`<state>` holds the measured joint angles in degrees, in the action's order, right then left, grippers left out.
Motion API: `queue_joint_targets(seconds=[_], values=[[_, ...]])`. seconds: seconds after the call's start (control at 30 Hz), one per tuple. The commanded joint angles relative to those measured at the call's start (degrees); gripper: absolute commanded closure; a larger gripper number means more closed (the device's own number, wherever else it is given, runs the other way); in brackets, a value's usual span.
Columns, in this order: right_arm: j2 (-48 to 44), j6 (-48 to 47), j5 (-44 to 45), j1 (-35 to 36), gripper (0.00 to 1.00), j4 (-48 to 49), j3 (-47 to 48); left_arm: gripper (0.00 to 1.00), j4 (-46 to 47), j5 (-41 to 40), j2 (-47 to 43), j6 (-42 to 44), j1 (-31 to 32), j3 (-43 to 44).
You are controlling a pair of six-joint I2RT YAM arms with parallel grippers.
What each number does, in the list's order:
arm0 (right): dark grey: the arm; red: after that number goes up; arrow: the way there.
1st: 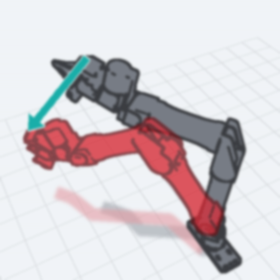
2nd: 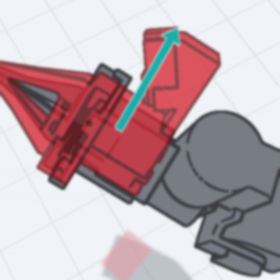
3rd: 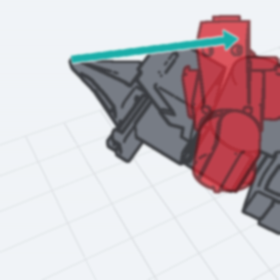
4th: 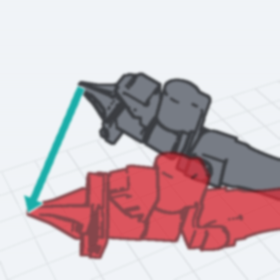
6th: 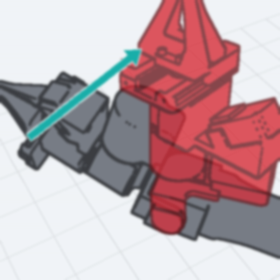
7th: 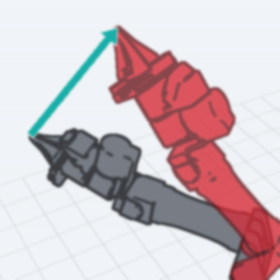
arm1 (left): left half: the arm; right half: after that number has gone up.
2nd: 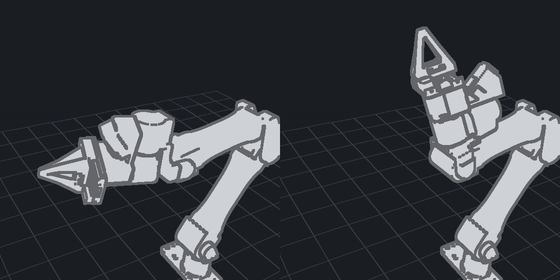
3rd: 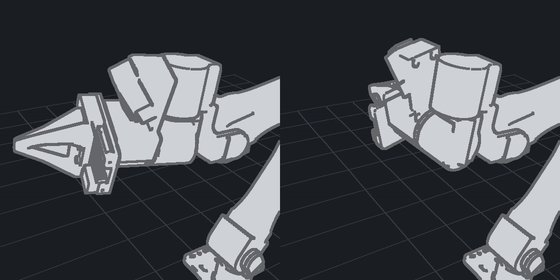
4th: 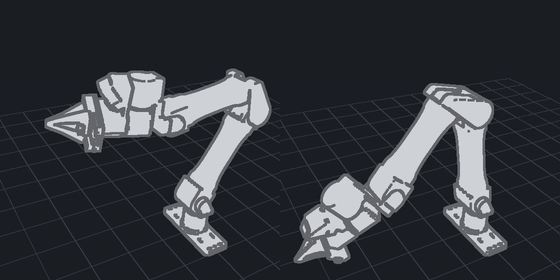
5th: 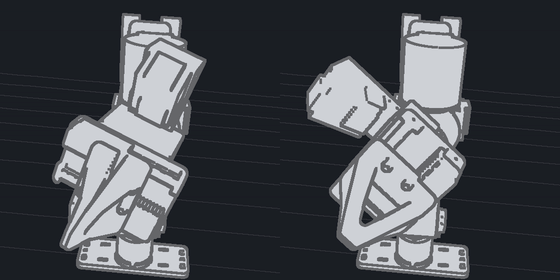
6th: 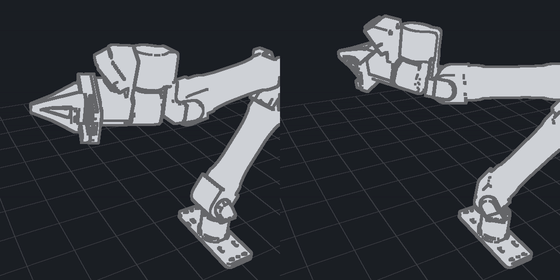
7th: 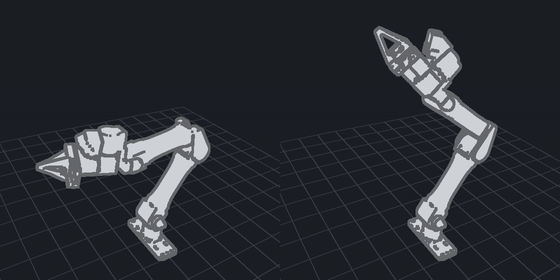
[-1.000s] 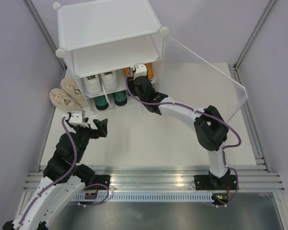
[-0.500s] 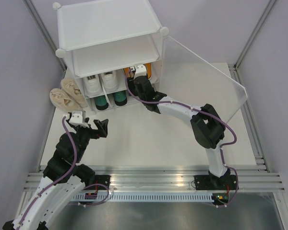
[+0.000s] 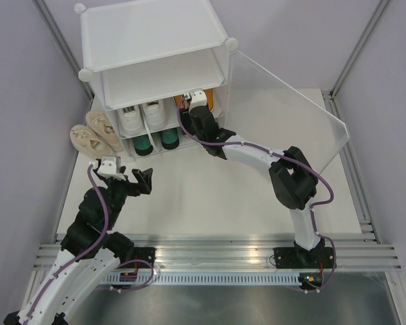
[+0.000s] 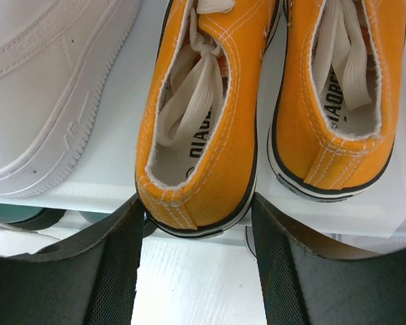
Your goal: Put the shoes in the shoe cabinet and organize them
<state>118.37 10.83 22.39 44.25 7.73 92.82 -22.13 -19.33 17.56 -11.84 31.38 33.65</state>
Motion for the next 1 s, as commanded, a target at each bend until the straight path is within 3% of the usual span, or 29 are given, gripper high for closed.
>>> queue_joint_targets(seconds=[0.0, 0.17, 0.33, 0.53, 0.97], values=[[0.4, -1.0, -1.3, -1.7, 0.56, 4.8, 2.5, 0.0, 2.3, 0.5, 0.5, 2.1, 0.3, -0.3], [1.4, -0.3, -1.3, -1.6, 0.43, 4.1, 4.7, 0.0, 2.3, 0.5, 0.4, 2.1, 0.3, -0.3], [3.2, 0.2, -0.9, -1.7, 0.36, 3.0, 6.8, 0.0, 2.3, 0.4, 0.4, 2.0, 0.3, -0.3], [2.5, 0.8, -0.5, -1.7, 0.18, 2.1, 5.7, 0.0, 2.3, 0.6, 0.5, 2.0, 0.3, -0.3], [-9.9, 4.5, -2.5, -1.7, 0.14, 6.2, -8.7, 0.0, 2.3, -0.1, 0.5, 2.2, 0.3, -0.3]])
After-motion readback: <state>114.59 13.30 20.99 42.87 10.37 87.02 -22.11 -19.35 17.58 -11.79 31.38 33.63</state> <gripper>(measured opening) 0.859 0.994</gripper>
